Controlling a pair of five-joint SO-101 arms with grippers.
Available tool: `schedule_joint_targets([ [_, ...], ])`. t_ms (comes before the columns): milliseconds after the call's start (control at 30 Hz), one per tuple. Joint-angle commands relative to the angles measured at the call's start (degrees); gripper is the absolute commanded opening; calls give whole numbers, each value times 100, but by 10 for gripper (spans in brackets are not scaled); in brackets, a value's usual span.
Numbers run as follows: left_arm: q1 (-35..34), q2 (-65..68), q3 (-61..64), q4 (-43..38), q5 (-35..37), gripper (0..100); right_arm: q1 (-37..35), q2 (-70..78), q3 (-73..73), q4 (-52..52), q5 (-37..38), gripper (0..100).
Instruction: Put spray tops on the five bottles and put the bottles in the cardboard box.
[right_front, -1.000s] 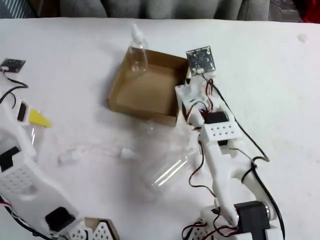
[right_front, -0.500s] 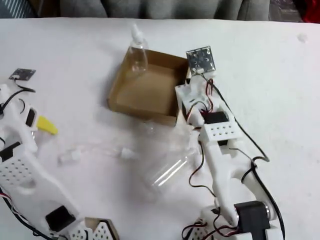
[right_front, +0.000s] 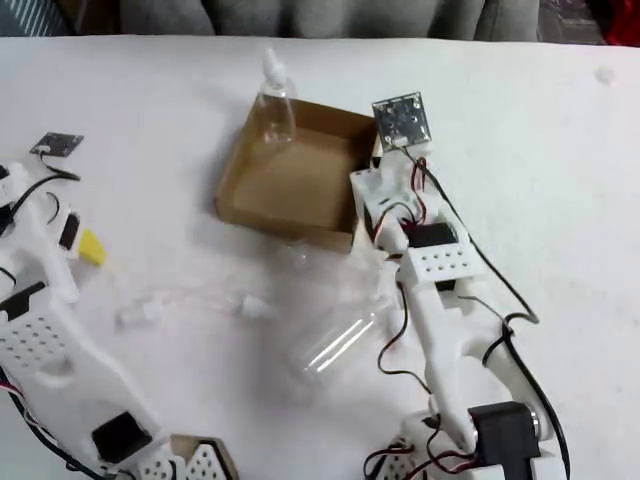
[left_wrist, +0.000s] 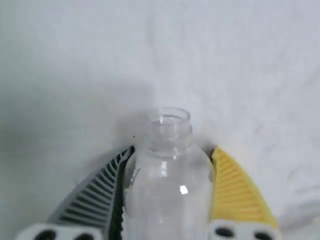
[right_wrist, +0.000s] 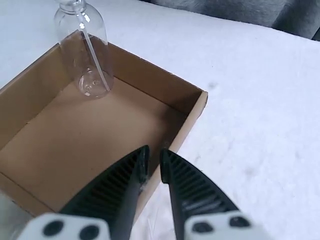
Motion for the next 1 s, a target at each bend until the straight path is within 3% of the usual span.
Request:
schedule_joint_targets([
  [0, 4, -31, -185, 246, -26, 20, -40, -22, -255, -84, 0, 15],
  [200, 22, -892, -176, 730, 141, 20, -40, -22, -255, -84, 0, 15],
  [500, 549, -1596, -132, 1538, 1864, 20, 13, -40, -281, -48, -79, 15],
  [733, 1182, -1604, -123, 1495, 2699, 20, 251, 277, -1301, 1437, -1231, 15],
  [967, 1604, -1745, 360, 1002, 2857, 20, 92, 1578, -2629, 2334, -1319, 15],
])
